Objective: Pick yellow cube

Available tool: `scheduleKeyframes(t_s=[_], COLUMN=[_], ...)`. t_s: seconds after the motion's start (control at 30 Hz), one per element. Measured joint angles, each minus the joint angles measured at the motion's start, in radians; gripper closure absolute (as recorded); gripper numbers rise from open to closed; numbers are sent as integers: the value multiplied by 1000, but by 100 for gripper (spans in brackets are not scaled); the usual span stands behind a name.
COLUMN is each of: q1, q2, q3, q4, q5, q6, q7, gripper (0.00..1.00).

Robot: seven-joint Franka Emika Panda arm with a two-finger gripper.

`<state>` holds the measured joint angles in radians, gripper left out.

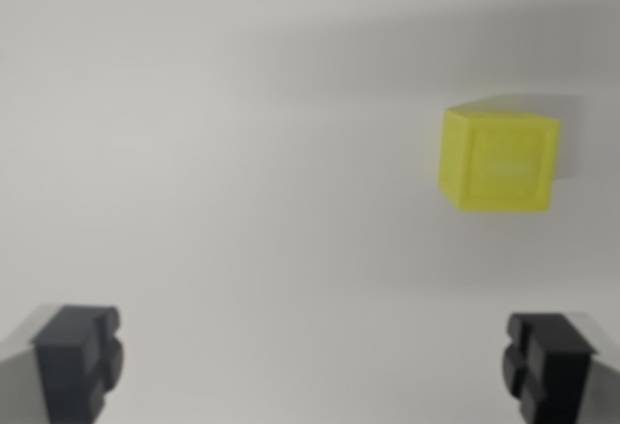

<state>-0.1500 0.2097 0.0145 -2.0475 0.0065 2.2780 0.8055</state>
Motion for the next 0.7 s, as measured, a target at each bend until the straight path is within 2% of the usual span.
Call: scheduleKeyframes(t_s=[0.7], q1=[-35], q2=[56], q3=[0], q4=[-20], q5=[-2], q6=[72], q7=[-29], gripper=[0])
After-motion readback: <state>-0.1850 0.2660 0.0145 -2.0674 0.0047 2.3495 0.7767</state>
